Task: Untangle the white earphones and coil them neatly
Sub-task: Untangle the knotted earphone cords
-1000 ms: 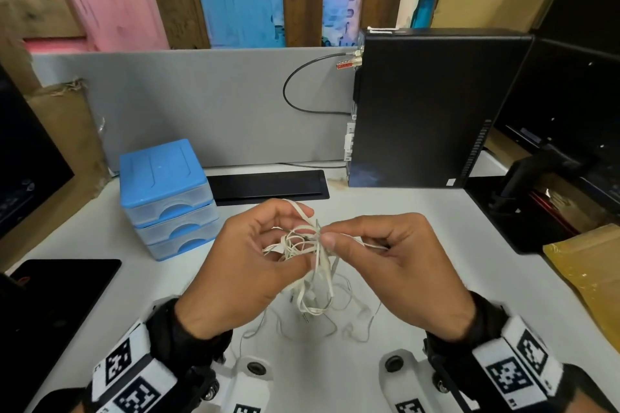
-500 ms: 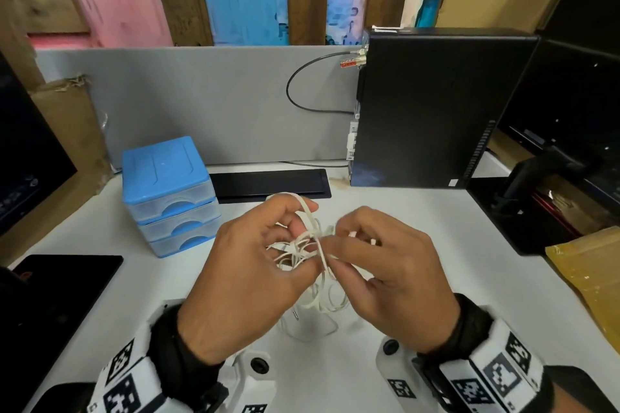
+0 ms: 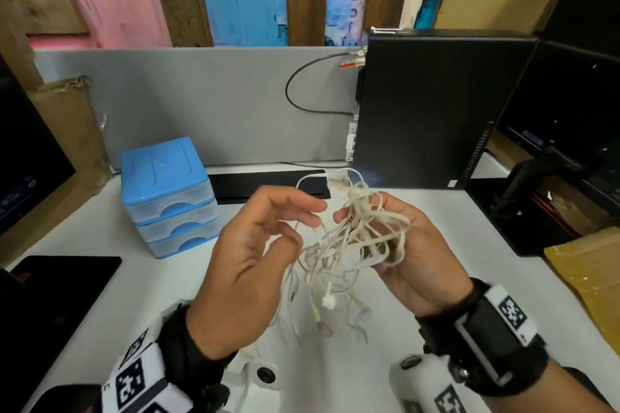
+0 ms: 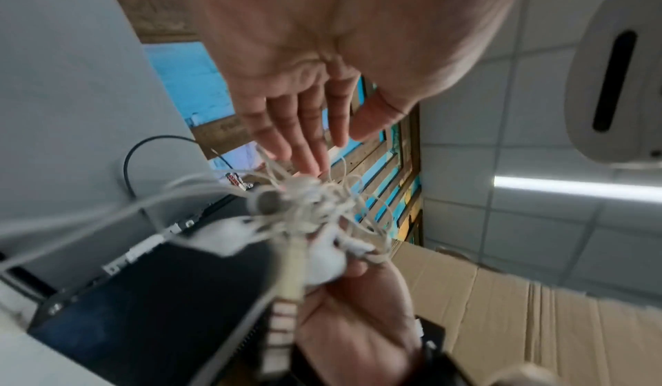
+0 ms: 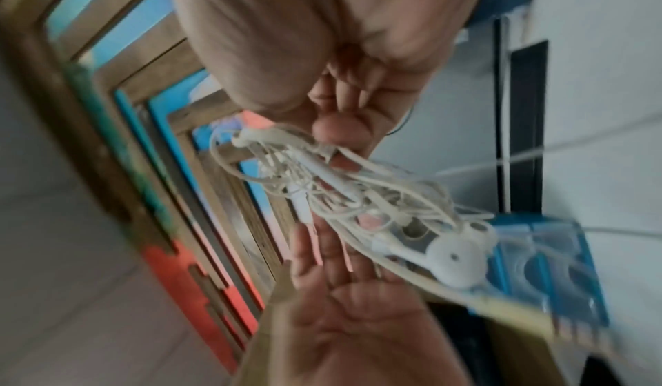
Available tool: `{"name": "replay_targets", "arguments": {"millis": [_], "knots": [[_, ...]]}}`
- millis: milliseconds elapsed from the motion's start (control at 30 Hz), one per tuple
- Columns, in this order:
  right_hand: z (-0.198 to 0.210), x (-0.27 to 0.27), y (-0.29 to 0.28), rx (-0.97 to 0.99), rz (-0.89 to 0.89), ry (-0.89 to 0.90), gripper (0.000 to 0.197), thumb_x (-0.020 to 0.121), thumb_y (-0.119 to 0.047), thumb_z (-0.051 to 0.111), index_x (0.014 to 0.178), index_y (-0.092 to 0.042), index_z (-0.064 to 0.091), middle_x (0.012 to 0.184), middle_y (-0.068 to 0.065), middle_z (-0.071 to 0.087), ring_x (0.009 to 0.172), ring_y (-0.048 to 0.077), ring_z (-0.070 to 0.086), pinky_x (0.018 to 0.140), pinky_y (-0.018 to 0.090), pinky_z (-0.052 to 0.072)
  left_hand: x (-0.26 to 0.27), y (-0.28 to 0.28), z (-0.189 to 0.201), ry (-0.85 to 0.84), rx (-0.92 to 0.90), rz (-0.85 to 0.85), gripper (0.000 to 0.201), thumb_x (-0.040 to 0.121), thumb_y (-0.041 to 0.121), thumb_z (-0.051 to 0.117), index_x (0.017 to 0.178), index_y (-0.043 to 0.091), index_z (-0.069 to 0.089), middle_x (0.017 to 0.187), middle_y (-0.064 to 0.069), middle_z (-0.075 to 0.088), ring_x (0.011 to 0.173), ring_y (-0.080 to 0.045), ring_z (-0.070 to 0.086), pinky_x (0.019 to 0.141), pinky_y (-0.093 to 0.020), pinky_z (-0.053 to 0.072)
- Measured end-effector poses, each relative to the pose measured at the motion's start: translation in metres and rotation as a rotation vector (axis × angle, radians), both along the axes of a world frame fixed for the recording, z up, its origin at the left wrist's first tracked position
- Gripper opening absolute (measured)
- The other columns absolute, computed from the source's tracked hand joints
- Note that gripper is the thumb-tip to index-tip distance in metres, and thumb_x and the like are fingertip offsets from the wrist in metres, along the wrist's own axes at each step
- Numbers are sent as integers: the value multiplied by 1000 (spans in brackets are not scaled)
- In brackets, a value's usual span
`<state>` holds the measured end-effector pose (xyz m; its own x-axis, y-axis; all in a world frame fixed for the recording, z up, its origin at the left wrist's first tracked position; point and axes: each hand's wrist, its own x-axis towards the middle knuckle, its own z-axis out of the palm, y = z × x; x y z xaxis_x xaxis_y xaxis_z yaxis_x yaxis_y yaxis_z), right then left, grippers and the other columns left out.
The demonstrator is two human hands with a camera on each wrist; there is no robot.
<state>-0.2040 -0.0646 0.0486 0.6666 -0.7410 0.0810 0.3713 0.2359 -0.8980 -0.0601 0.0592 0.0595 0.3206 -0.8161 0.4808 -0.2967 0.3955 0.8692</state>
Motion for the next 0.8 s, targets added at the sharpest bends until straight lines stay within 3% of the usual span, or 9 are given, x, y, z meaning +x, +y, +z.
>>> {"name": "replay_targets", "arguments": {"millis": [67, 133, 200, 267, 333, 467, 600, 700, 800], "knots": [[7, -2, 3, 127, 80, -96, 11, 79, -2, 60, 78, -2, 71, 74, 12, 71, 49, 12, 61, 37, 16, 41, -1, -2, -2, -115, 36, 85, 25, 84, 23, 59, 106, 34, 60, 115, 9, 69, 112, -23, 62, 87, -24, 47], [12, -4, 7, 178, 154, -174, 27, 86, -5, 57, 66, -5, 75, 66, 9, 71, 46, 9, 63, 37, 15, 45, -4, -1, -2, -227, 123, 106, 32, 83, 37, 71, 112, 34, 59, 112, 18, 69, 116, -11, 61, 93, -26, 45], [12, -3, 8, 167, 189, -199, 37, 83, -8, 45, 61, -6, 75, 61, 7, 70, 47, 10, 65, 39, 16, 49, -6, 0, 0, -264, 208, 89, 47, 76, 51, 78, 117, 39, 60, 102, 21, 71, 111, -4, 62, 92, -23, 46], [8, -2, 6, 150, 207, -189, 25, 81, -11, 53, 71, -5, 75, 71, 11, 73, 58, 16, 70, 50, 23, 55, -7, 1, 2, -258, 235, 91, 48, 71, 56, 80, 114, 44, 62, 91, 20, 72, 102, -2, 65, 90, -13, 42], [1, 0, 2, 131, 204, -165, 17, 75, -14, 71, 86, -2, 72, 86, 16, 74, 73, 23, 72, 62, 32, 60, -5, 2, 1, -221, 227, 103, 45, 69, 51, 80, 111, 43, 63, 86, 15, 72, 96, -7, 67, 90, -12, 41], [-6, 1, -2, 139, 218, -141, 51, 59, -24, 90, 96, 2, 67, 93, 22, 70, 81, 31, 70, 74, 38, 61, -5, 3, 2, -81, 192, 11, 33, 75, 42, 77, 105, 36, 65, 86, 6, 69, 87, -15, 69, 86, -27, 50], [-6, 0, 2, 158, 240, -195, 71, 55, -23, 95, 106, 11, 59, 107, 34, 67, 99, 47, 68, 82, 49, 60, -3, 0, 5, 103, 184, -70, 14, 85, 22, 62, 94, 24, 73, 93, -5, 73, 85, -17, 70, 77, -22, 53], [-7, 0, 1, 102, 230, -146, 57, 58, -17, 91, 102, 7, 63, 115, 41, 60, 116, 63, 52, 97, 66, 47, 1, -1, 5, 173, 210, -80, 16, 79, 16, 63, 89, 20, 75, 86, -5, 75, 80, -14, 69, 73, -18, 52], [-7, -1, 0, 111, 271, -185, 34, 66, -9, 84, 93, 3, 67, 102, 31, 68, 109, 53, 63, 84, 54, 58, 2, -2, 4, 146, 240, -98, 18, 72, 16, 75, 88, 23, 75, 84, -2, 74, 69, -17, 65, 67, -24, 54]]}}
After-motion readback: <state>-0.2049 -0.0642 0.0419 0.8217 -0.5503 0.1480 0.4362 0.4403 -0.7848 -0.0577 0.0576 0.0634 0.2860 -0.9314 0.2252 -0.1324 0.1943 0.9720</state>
